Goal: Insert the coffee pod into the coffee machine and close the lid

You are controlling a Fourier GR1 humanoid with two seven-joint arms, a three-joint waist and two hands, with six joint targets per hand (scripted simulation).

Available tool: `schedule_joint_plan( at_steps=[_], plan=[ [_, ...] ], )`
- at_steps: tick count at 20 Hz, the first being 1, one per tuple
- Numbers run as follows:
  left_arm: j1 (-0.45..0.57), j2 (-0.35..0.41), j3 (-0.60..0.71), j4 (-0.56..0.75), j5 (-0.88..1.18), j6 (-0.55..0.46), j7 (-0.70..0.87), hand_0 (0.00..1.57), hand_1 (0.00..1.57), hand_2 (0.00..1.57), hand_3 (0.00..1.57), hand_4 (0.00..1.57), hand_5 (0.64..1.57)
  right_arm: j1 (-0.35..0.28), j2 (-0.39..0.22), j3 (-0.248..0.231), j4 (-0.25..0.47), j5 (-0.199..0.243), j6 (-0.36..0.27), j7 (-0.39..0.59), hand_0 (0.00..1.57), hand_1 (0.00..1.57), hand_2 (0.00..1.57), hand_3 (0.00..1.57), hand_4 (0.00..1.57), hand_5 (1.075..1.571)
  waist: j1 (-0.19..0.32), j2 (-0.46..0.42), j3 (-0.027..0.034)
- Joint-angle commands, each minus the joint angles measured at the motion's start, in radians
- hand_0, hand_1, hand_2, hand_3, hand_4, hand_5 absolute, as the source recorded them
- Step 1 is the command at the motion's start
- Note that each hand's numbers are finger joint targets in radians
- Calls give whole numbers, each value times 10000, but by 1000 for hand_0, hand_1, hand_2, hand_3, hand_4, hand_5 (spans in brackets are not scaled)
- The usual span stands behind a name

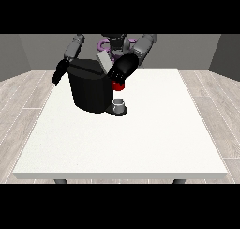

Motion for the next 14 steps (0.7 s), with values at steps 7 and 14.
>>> schedule_joint_plan(
  at_steps=[7,14],
  plan=[
    [156,391,-218,48,-588,1002,-839,742,742,871,653,0,1571,-136,-64,77,-214,213,-132,231,0,0,0,0,202,1571,-25,428,-20],
    [-171,574,-176,464,-798,578,-311,0,0,565,474,0,1571,-12,249,488,-400,311,-27,596,0,0,0,0,171,1571,-303,-68,-19]
  ],
)
